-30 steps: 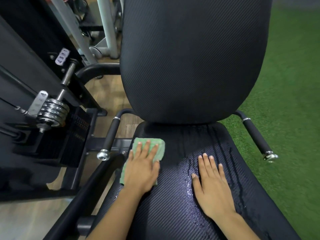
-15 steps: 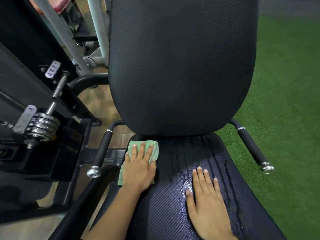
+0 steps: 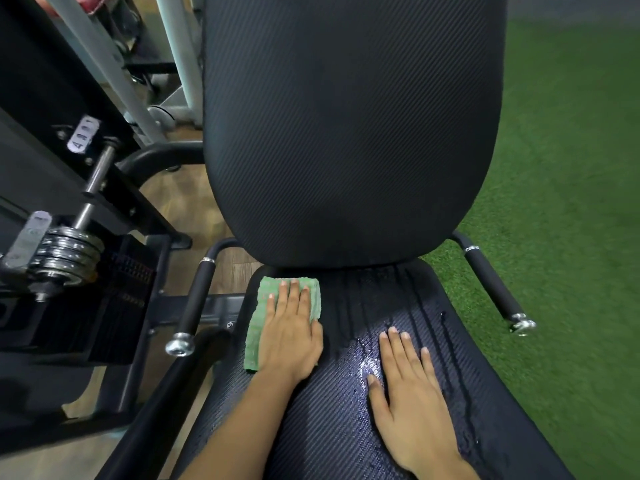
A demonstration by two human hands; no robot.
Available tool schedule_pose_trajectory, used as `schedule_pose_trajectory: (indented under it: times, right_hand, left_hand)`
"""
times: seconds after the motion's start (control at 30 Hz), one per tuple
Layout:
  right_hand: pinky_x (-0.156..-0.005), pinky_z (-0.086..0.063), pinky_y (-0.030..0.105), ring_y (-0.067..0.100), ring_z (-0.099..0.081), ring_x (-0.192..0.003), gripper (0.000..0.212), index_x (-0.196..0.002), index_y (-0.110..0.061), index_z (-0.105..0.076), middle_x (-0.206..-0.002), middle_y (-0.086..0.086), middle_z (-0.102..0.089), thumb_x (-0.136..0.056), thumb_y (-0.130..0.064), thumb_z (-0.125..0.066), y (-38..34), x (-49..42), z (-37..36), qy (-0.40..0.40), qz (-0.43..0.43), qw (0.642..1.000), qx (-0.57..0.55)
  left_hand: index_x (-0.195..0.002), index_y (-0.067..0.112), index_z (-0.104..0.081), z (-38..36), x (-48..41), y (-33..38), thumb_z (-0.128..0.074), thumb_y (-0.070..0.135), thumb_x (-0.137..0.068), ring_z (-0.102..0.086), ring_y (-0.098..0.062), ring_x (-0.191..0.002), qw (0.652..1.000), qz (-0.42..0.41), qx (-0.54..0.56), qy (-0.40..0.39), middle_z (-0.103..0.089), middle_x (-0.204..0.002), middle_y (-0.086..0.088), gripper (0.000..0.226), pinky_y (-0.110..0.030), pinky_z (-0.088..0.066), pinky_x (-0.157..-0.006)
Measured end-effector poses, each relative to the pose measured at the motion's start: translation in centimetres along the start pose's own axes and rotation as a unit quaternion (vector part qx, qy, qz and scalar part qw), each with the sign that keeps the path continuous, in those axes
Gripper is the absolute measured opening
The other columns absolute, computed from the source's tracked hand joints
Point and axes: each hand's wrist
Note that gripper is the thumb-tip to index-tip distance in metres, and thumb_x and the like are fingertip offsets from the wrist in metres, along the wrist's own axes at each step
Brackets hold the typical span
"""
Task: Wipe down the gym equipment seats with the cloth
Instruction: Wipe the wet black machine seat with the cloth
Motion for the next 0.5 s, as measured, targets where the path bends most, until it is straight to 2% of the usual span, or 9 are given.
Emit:
schedule_pose_trajectory:
  times: [0.17, 0.23, 0.33, 0.4, 0.5]
  right_hand:
    - [-0.114, -0.009, 0.036, 0.011, -0.013, -0.145, 0.064, -0.148, -0.013, -0.032, -0.155, -0.001, -0.028, -0.094, -0.047, -0.032, 0.0, -0.1, 0.0, 0.004, 0.002, 1.0, -0.004]
    - [-0.114, -0.01, 0.036, 0.011, -0.013, -0.145, 0.064, -0.149, -0.014, -0.031, -0.155, -0.001, -0.028, -0.094, -0.048, -0.032, 0.0, -0.1, 0.1, 0.005, 0.001, 1.0, 0.0]
    - [-0.113, -0.012, 0.037, 0.013, -0.017, -0.145, 0.064, -0.148, -0.012, -0.033, -0.154, 0.0, -0.03, -0.094, -0.047, -0.032, -0.1, -0.1, 0.1, 0.008, 0.002, 1.0, 0.008]
    - [-0.113, -0.013, 0.037, 0.015, -0.022, -0.143, 0.064, -0.146, -0.009, -0.037, -0.153, 0.002, -0.034, -0.093, -0.046, -0.034, 0.0, -0.1, 0.1, 0.011, 0.007, 1.0, 0.013]
    - [-0.112, -0.013, 0.036, 0.016, -0.024, -0.141, 0.065, -0.141, -0.006, -0.044, -0.149, 0.006, -0.041, -0.09, -0.045, -0.036, 0.0, -0.5, 0.1, 0.013, 0.012, 1.0, 0.024]
  left_hand:
    - [-0.152, 0.024, -0.003, 0.0, 1.2, -2.0, 0.005, 0.049, -0.077, 0.012, -0.009, -0.146, 0.994, -0.096, 0.044, -0.026, 0.013, -0.154, 0.012, 0.08, -0.023, 0.018, -0.113]
    - [-0.152, 0.029, -0.004, 0.4, 1.3, -3.0, 0.002, 0.052, -0.077, 0.013, -0.008, -0.145, 0.996, -0.083, 0.037, -0.023, 0.011, -0.155, 0.014, 0.078, -0.026, 0.017, -0.114]
    - [-0.153, 0.028, -0.002, 0.5, 0.2, -2.7, 0.006, 0.054, -0.073, 0.015, -0.015, -0.145, 1.0, -0.002, 0.009, -0.014, 0.009, -0.159, 0.007, 0.084, -0.037, 0.015, -0.114]
    - [-0.153, 0.026, 0.001, 0.3, -0.6, -1.5, 0.006, 0.053, -0.077, 0.015, -0.02, -0.146, 0.999, 0.03, -0.005, -0.011, 0.011, -0.16, 0.004, 0.081, -0.042, 0.016, -0.113]
    - [-0.151, 0.027, 0.007, -0.2, -0.3, -0.6, 0.006, 0.051, -0.081, 0.016, -0.02, -0.146, 0.999, -0.033, -0.006, -0.031, 0.015, -0.158, 0.008, 0.074, -0.042, 0.015, -0.115]
Point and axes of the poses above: each hand's wrist, its own x-axis away from the middle knuckle, its own z-axis out of the back of the hand, y = z × x
